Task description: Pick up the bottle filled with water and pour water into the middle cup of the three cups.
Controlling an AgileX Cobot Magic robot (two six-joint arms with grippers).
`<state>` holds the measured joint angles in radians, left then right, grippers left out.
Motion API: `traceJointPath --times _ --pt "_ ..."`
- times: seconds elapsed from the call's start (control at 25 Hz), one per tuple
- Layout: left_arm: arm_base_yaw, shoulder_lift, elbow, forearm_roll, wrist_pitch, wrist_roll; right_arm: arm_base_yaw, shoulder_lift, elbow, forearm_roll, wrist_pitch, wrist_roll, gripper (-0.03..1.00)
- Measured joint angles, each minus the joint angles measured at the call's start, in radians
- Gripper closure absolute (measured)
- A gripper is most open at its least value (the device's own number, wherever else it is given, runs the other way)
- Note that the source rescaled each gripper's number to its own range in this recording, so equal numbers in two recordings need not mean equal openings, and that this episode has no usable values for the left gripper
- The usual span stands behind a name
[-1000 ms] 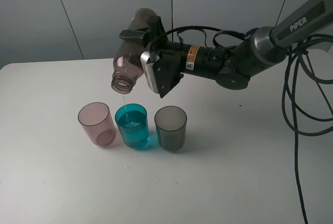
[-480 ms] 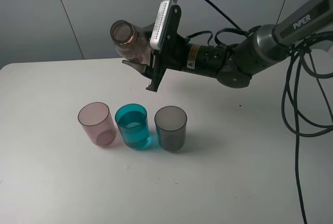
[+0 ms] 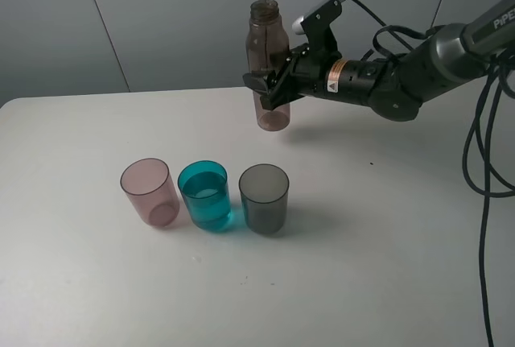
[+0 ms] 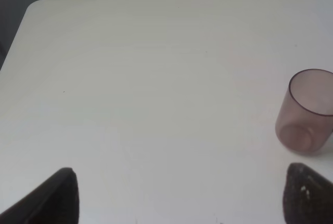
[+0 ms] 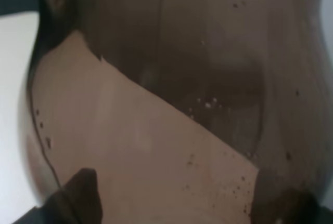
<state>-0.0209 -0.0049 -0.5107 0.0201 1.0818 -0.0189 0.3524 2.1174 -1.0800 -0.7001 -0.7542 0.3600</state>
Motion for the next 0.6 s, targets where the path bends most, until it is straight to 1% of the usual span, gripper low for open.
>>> traceJointPath --times 0.04,0.12,0.24,0.36,0.6 --pt "0.000 0.000 0.000 0.000 0.000 0.000 -0.002 0.000 0.000 0.008 0.017 0.006 0.91" --pt "0.000 0.000 0.000 0.000 0.000 0.000 -0.004 0.009 0.000 0.034 0.018 0.012 0.91" --pt "0.000 0.000 0.000 0.000 0.000 0.000 -0.004 0.038 0.000 0.065 -0.019 0.012 0.91" --pt "0.000 0.000 0.000 0.000 0.000 0.000 -0.004 0.075 0.000 0.110 -0.035 -0.004 0.91" --pt "0.000 0.000 0.000 0.000 0.000 0.000 -0.004 0.109 0.000 0.137 -0.077 -0.024 0.91"
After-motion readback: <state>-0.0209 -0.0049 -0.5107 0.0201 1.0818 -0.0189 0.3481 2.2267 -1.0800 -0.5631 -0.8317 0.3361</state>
